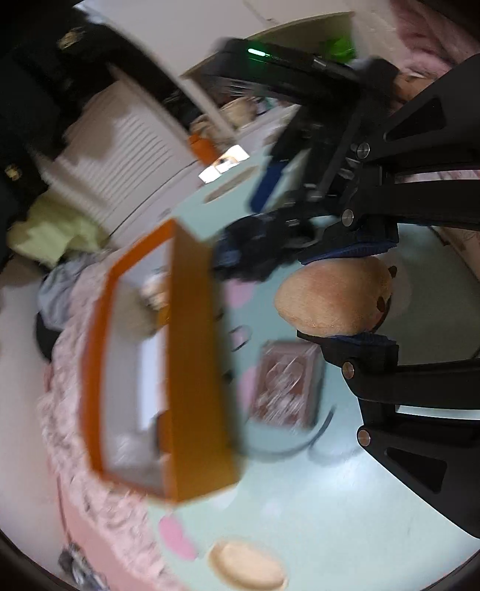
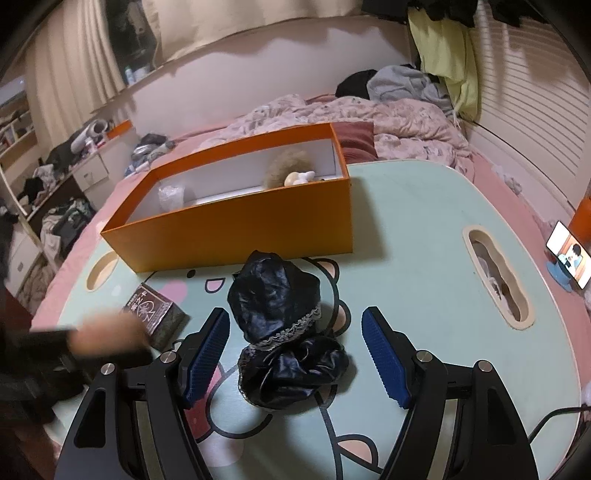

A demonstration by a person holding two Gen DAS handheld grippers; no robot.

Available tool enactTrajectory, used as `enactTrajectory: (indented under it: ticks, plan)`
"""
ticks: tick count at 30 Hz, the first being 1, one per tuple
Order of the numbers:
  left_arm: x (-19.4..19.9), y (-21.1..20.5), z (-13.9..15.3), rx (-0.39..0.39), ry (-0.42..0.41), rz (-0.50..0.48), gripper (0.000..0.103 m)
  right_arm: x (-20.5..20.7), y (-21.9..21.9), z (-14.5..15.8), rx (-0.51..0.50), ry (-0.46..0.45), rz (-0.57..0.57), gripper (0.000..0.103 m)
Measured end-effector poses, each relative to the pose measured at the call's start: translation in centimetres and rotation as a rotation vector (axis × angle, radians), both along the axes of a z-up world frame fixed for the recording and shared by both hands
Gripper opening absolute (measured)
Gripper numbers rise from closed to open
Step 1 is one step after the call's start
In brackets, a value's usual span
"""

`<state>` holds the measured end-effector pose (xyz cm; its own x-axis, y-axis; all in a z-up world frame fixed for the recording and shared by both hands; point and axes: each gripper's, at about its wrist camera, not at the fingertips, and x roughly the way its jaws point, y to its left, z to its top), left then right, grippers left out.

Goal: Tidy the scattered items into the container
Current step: 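Grasp the tan plush ball in the orange box with the left gripper, then lower the tan plush ball onto the table and release it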

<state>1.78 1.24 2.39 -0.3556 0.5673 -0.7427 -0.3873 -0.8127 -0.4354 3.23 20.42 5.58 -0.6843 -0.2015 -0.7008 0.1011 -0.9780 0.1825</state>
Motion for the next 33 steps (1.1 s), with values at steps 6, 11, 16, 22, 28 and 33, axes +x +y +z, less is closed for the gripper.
enactTrajectory:
  ticks: [6,11,16,22,28,33]
  plan:
    - [0.0,0.8,-0.6,-0.009,0.01,-0.012,0.048,0.3,0.0,0.1,0.003,0.009,0.0,0.074]
    - [2.0,-0.2,0.0,0.034,0.112,0.061,0.066,0.8,0.3,1.4,-0.014,0.068,-0.012,0.074]
    - [3.3,-0.3,0.1,0.0,0.162,0.112,0.066,-0.6,-0.7,5.1,-0.029,0.109,0.092,0.063]
    - [3.5,0.0,0.4,-0.016,0.183,0.101,0.066,-8.1,-2.4,10.2,0.063,0.039,0.125,0.062]
    - [3.5,-0.8,0.0,0.012,0.165,0.105,0.066,-16.0,-4.2,7.0,0.154,-0.171,0.117,0.051]
    - [3.3,-0.9,-0.4,0.028,0.146,0.103,0.066,-18.7,-5.7,4.3,0.29,-0.246,0.073,0.052]
